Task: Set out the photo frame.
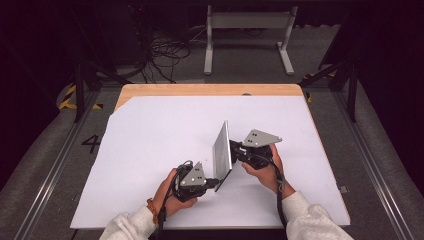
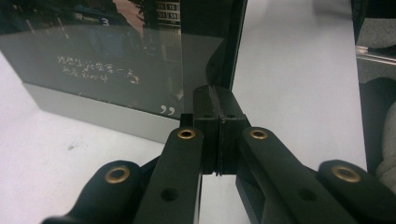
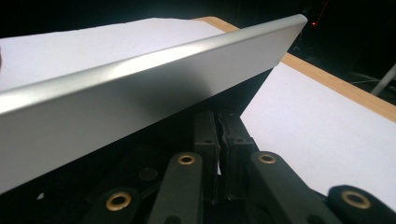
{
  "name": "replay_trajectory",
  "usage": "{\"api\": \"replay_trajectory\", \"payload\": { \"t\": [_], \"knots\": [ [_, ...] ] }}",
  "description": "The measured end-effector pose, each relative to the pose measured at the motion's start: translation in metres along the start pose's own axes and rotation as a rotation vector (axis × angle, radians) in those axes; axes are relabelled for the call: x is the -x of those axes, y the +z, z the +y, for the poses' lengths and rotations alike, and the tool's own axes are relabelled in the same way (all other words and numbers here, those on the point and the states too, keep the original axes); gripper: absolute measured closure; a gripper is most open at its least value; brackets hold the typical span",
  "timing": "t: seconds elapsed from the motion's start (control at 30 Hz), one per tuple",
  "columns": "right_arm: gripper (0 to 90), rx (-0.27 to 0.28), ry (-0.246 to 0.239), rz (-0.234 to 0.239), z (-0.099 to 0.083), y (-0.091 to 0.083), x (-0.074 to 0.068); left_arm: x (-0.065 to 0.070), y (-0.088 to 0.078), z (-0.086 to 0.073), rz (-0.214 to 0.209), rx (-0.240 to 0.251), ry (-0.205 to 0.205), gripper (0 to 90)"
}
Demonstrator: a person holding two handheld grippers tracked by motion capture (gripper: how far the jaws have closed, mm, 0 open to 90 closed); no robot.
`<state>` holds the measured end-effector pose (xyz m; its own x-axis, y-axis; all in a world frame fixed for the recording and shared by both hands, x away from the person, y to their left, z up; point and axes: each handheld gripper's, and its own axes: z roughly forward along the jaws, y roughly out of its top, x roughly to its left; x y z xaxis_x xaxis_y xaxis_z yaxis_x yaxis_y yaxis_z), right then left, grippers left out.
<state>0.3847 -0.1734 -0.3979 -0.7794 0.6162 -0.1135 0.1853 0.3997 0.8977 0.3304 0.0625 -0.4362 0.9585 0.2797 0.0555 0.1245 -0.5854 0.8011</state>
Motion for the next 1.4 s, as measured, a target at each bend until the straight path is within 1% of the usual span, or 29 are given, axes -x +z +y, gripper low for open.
{"api": "replay_trajectory", "payload": {
  "t": [0.23, 0.27, 0.37, 0.5, 0.67, 0.83, 0.9, 1.07, 1.2, 1.3, 1.37, 1.4],
  "knots": [
    [86.5, 0.003, 0.002, 0.004, -0.001, 0.0, 0.001, -0.001, 0.005, 0.001, -0.002, -0.002, -0.008, 88.1],
    [86.5, 0.003, 0.003, 0.006, -0.001, 0.0, 0.001, -0.001, 0.006, 0.001, 0.007, -0.004, -0.009, 87.7],
    [86.2, 0.008, 0.015, 0.022, -0.002, 0.0, 0.003, -0.002, 0.008, 0.002, 0.014, -0.007, -0.01, 87.7],
    [85.5, 0.007, 0.01, 0.016, -0.001, 0.0, 0.003, -0.003, 0.009, 0.002, 0.013, -0.008, -0.014, 87.6],
    [83.6, 0.001, -0.004, 0.002, -0.001, -0.003, 0.002, 0.0, 0.008, 0.001, -0.003, -0.013, 0.01, 86.7],
    [82.1, -0.016, -0.029, -0.019, -0.001, -0.011, 0.001, 0.002, 0.005, -0.001, -0.016, -0.019, 0.021, 86.0],
    [82.1, -0.029, -0.036, -0.026, -0.003, -0.014, 0.001, 0.003, 0.003, -0.002, -0.014, -0.024, 0.016, 86.1],
    [81.7, -0.058, -0.039, -0.032, -0.011, -0.023, 0.001, 0.003, 0.004, -0.003, -0.018, -0.025, 0.019, 86.0],
    [81.7, -0.067, -0.032, -0.025, -0.015, -0.032, 0.001, 0.005, 0.008, -0.002, -0.022, -0.034, 0.024, 86.0],
    [81.3, -0.078, -0.038, -0.013, -0.02, -0.041, -0.002, 0.005, 0.009, -0.001, -0.013, -0.035, 0.033, 85.8],
    [81.3, -0.087, -0.045, -0.003, -0.023, -0.046, -0.005, 0.004, 0.009, -0.001, -0.012, -0.033, 0.026, 85.5],
    [81.3, -0.089, -0.047, 0.003, -0.025, -0.049, -0.006, 0.004, 0.009, 0.0, -0.011, -0.031, 0.03, 85.5]
  ]
}}
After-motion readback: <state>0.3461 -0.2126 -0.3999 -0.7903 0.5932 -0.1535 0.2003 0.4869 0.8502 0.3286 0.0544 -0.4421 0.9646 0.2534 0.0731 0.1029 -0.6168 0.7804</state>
